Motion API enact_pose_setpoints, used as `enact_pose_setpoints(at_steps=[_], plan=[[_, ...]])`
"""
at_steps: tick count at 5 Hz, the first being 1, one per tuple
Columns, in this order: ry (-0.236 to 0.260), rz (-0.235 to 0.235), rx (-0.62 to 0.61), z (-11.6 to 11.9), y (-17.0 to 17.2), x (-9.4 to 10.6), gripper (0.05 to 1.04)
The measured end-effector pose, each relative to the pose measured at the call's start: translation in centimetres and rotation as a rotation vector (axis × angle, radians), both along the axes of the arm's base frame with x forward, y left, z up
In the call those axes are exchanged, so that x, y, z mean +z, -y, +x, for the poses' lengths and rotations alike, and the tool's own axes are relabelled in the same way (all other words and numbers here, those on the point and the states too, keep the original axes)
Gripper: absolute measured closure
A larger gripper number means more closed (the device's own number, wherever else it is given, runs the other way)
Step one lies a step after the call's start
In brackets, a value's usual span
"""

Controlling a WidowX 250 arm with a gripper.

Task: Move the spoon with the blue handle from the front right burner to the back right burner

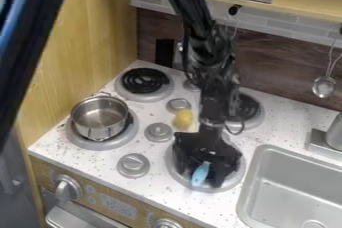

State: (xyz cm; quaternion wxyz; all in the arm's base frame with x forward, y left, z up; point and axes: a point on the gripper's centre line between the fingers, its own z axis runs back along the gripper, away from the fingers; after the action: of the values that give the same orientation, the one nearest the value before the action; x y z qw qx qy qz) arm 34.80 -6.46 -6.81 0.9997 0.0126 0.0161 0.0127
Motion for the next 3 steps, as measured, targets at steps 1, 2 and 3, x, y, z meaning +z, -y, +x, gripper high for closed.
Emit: enact_pose_setpoints(at_steps=[1, 2, 3], plan=[[0.008, -0.006, 0.004, 0.11, 0.15, -0.17, 0.124], [0.005, -0.011, -0.007, -0.02, 0.21, -0.3, 0.365], [0.007, -0.007, -0.039, -0.03, 0.12, -0.19, 0.472]])
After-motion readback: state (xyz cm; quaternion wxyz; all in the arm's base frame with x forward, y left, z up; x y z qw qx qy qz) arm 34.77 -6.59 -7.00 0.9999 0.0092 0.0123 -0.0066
